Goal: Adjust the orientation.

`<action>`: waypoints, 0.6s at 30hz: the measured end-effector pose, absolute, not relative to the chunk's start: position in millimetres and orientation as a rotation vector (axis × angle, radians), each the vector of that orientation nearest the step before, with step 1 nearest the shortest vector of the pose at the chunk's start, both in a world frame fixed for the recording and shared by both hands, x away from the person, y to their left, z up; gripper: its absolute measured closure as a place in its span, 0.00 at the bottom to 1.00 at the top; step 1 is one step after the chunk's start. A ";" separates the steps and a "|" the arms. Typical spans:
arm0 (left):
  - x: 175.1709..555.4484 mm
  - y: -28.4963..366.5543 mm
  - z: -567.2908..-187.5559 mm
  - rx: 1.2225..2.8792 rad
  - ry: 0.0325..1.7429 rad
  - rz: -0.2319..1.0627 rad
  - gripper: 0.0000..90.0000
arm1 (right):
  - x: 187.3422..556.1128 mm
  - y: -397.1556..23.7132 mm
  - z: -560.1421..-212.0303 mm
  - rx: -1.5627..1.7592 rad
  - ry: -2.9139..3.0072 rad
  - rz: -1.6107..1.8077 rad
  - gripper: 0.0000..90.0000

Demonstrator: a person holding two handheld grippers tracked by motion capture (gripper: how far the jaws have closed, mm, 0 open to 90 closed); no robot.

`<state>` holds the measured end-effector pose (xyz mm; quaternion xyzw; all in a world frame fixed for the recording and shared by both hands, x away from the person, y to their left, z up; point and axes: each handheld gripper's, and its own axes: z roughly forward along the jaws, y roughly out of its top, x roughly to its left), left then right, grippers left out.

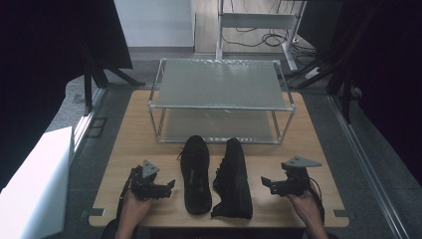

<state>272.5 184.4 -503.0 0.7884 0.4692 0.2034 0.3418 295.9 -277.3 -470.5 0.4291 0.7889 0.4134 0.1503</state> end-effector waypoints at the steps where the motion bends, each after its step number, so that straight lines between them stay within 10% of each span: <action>1: 272.6 184.4 -503.3 2.055 1.223 0.528 0.00 | 297.4 -274.1 -468.3 1.221 2.269 1.189 0.00; 18: 273.2 183.5 -505.7 2.088 1.227 0.526 0.00 | 315.7 -220.6 -447.5 1.141 2.332 1.240 0.00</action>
